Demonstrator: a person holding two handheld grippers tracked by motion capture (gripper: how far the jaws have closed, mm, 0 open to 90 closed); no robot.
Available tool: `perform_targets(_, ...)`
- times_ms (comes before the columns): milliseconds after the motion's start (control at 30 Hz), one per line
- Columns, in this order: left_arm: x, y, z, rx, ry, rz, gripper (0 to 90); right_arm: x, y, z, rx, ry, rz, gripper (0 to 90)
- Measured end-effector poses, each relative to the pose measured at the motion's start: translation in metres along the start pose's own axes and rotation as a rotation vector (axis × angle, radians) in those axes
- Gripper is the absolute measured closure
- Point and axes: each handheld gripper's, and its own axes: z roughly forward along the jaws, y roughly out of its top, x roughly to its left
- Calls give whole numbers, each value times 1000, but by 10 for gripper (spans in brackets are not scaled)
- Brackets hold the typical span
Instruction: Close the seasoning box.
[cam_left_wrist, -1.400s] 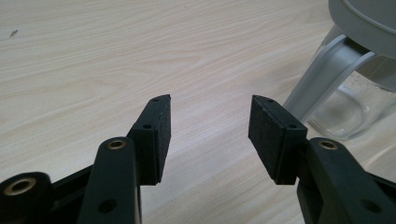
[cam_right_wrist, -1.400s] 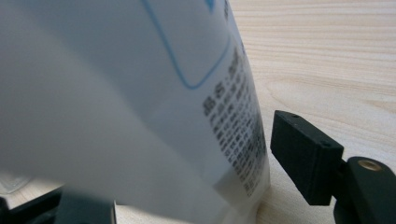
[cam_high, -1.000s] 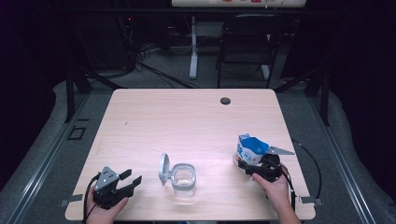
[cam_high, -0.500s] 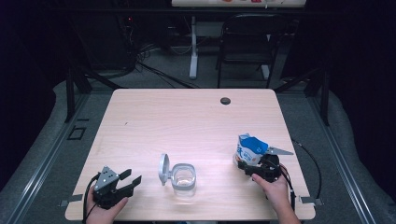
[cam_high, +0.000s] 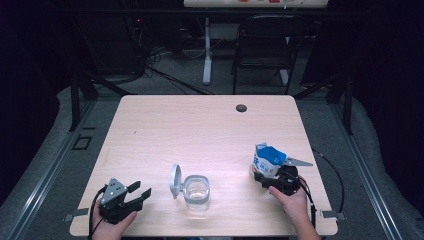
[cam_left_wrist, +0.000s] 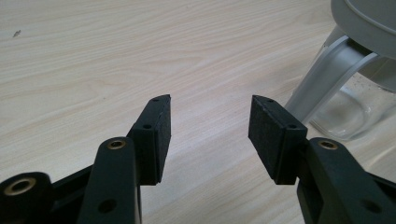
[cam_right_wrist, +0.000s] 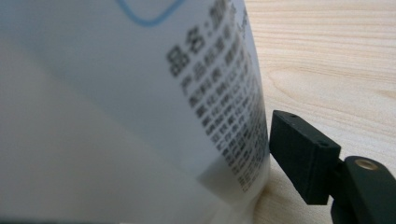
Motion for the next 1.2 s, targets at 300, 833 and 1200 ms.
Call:
perform_targets(300, 0, 0, 0, -1, 0, 1, 500, 0, -1, 2, 0, -3, -5, 323)
perform_targets(833, 0, 0, 0, 1, 0, 0, 500, 0, -1, 4, 1, 3, 1, 362)
perform_targets(1200, 0, 0, 1, 1, -1, 0, 500, 1, 0, 2, 1, -6, -57, 410)
